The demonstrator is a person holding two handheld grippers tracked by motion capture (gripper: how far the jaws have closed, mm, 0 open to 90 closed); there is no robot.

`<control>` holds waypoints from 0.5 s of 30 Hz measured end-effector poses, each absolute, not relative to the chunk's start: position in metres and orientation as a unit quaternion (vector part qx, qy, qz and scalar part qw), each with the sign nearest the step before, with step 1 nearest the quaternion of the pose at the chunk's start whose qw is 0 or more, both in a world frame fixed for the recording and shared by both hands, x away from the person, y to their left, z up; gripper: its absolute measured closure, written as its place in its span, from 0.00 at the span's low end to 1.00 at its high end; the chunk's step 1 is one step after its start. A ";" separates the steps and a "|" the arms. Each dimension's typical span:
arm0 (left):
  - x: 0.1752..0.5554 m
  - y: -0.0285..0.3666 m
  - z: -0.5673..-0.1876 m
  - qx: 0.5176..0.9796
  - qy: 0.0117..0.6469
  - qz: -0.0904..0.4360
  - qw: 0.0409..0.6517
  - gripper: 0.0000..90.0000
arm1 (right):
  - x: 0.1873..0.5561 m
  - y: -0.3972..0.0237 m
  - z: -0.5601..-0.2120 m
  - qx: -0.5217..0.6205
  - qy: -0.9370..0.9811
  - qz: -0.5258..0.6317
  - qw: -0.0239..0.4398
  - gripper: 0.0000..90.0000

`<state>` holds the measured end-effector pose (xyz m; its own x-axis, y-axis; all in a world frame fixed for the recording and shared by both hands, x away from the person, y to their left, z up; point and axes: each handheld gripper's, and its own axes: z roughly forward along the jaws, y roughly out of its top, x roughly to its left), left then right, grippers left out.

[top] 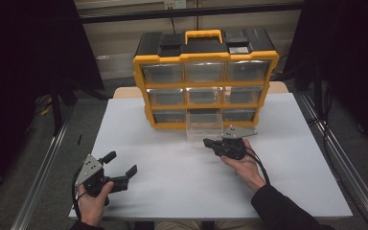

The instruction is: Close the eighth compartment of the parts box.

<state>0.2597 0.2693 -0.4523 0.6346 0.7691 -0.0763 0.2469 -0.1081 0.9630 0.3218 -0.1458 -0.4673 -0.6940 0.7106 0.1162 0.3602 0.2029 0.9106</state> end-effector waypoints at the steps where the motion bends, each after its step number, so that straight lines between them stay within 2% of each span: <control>1: 0.260 0.269 -0.452 0.708 0.358 0.231 0.563 0.04 | 0.323 -0.146 -0.467 0.353 0.756 0.524 0.169 1.00; 15: 0.260 0.269 -0.452 0.708 0.359 0.232 0.563 0.04 | 0.331 -0.150 -0.473 0.369 0.754 0.513 0.182 1.00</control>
